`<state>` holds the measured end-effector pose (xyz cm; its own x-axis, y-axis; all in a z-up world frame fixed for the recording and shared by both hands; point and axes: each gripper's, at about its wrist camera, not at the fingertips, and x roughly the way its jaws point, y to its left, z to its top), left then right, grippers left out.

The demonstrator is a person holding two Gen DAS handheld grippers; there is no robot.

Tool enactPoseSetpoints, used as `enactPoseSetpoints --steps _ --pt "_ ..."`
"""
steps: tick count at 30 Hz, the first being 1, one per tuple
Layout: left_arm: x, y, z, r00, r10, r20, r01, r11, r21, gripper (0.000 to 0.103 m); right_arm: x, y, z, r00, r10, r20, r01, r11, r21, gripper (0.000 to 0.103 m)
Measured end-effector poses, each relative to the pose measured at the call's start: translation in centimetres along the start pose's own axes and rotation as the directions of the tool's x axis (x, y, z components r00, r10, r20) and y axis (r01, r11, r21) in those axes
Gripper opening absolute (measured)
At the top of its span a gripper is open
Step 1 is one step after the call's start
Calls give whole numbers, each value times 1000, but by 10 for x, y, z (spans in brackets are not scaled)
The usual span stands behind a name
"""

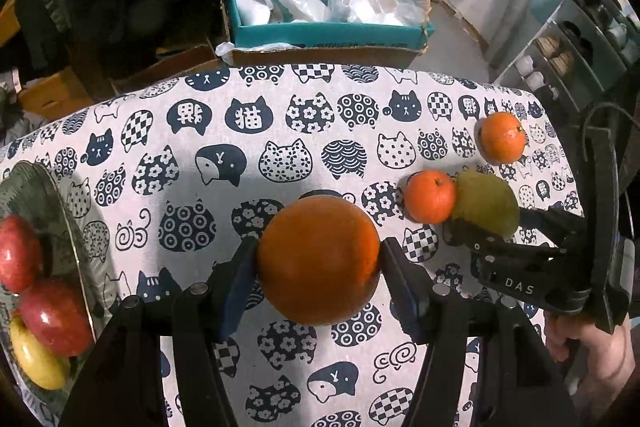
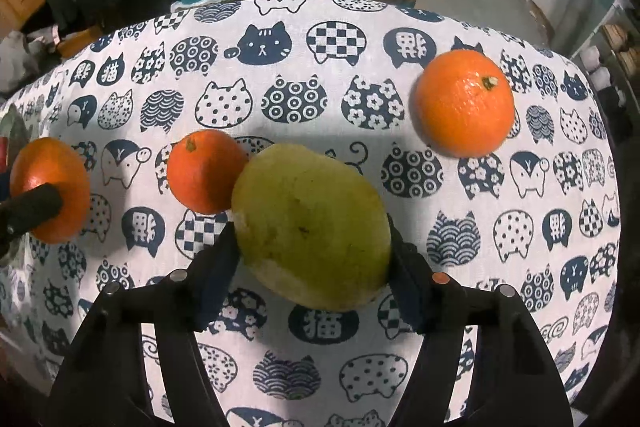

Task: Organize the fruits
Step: 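Grasp the yellow-green pear with the right tool while the left tool grasps a large orange, then lift and carry the pear and orange toward the green glass bowl with both tools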

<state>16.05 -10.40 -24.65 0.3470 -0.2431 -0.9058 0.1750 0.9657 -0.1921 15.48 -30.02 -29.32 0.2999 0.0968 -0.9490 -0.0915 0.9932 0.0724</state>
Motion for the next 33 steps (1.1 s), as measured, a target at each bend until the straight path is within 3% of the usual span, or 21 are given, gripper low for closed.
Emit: enactPoseSetpoints --steps 17,33 --pt "-39 -4 -10 998 -10 57 9 1000 11 63 -62 8 -12 991 12 136 -15 1000 15 69" --pt "-106 9 -13 985 -11 171 11 1000 2 63 -139 31 -4 954 45 298 -41 999 -21 69"
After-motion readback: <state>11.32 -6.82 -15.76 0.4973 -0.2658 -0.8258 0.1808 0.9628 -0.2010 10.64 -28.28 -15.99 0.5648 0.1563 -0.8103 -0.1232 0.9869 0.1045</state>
